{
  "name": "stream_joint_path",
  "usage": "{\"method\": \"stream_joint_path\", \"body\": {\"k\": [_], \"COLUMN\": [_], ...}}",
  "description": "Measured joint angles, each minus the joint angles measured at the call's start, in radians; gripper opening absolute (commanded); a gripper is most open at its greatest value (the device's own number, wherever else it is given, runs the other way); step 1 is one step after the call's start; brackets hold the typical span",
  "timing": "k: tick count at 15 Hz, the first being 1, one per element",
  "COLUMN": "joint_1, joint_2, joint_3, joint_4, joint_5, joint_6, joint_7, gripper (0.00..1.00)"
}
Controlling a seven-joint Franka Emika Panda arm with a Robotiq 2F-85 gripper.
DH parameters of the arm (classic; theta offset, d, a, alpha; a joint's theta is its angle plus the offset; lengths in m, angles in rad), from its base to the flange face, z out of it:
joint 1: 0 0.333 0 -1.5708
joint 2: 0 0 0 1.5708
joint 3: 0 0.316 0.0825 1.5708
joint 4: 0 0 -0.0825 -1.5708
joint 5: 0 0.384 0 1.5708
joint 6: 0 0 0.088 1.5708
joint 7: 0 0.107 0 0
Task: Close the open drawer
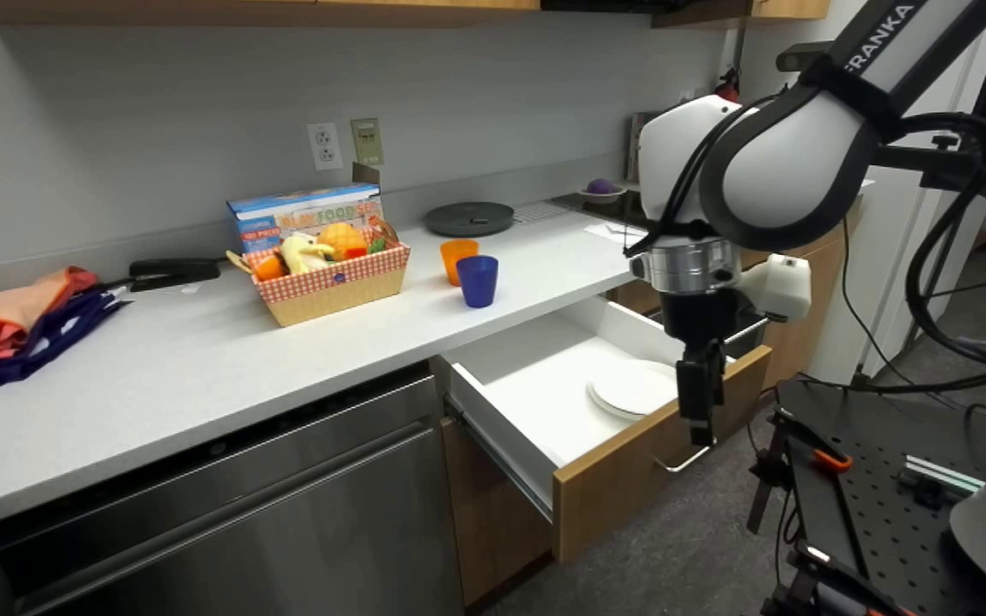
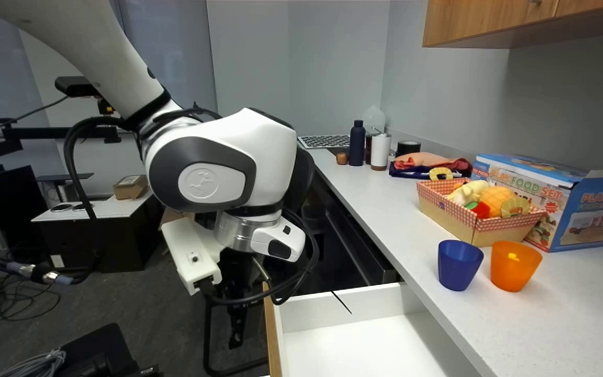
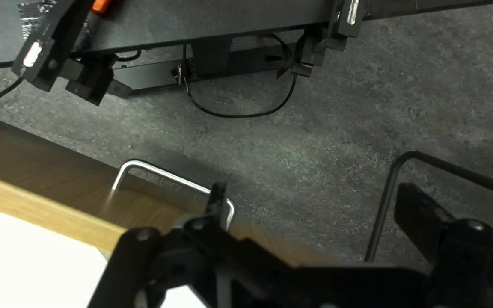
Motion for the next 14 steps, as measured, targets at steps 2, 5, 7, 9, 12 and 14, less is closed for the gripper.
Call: {"method": "stream_joint_path", "body": {"k": [2, 5, 7, 9, 12, 14], "joint_1": [-0.002, -0.034, -0.057, -0.073, -0.078, -0.078], "joint_2": [0.005, 0.044, 0.087, 0.138, 0.212, 0.256], "joint_3": [0.001, -0.012, -0.024, -0.032, -0.031, -0.025], "joint_4": [0.000, -0.002, -0.003, -0.003, 0.003, 0.014], "joint_5": [-0.001, -0.003, 0.001, 0.008, 0.046, 0.069], "joint_6": [0.000, 0.024, 0.059, 0.102, 0.169, 0.213], "joint_7": [0.012, 0.013, 0.012, 0.011, 0.008, 0.008], "gripper": [1.00, 1.00, 1.00, 1.00, 1.00, 1.00]}}
